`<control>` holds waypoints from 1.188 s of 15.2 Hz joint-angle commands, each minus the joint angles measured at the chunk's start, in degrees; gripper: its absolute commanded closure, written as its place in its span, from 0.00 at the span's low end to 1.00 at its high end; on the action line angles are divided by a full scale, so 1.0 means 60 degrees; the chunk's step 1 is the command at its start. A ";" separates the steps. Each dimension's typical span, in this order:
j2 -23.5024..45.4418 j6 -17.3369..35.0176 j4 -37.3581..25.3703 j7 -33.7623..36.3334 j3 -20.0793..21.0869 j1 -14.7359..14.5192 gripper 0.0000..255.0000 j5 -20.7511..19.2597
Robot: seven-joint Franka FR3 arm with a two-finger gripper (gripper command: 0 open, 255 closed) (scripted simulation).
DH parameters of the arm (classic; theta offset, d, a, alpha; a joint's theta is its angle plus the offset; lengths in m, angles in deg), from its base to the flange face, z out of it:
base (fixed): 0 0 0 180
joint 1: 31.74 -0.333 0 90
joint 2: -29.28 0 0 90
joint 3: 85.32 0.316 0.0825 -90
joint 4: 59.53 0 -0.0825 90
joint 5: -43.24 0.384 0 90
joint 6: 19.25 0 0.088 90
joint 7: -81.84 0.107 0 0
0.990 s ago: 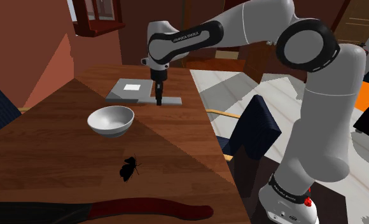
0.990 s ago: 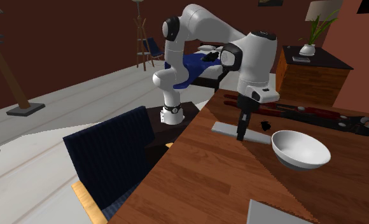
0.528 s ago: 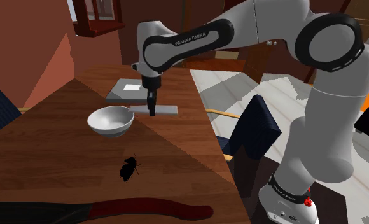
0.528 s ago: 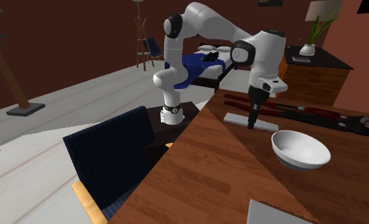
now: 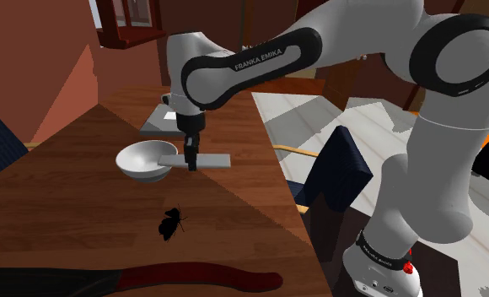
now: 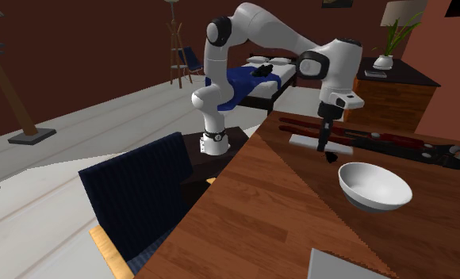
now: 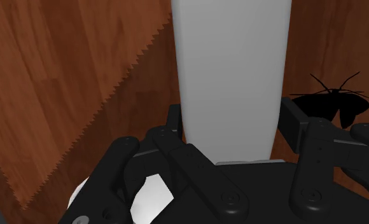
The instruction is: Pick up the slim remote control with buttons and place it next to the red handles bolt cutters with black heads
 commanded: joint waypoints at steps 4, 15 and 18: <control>0.0169 0.0570 0.0397 0.0050 0.0014 -0.0020 1.00 -0.0003; 0.0752 0.1856 0.1101 0.0059 0.0015 -0.0017 1.00 -0.0004; 0.0976 0.2247 0.1268 0.0062 0.0017 -0.0014 1.00 -0.0004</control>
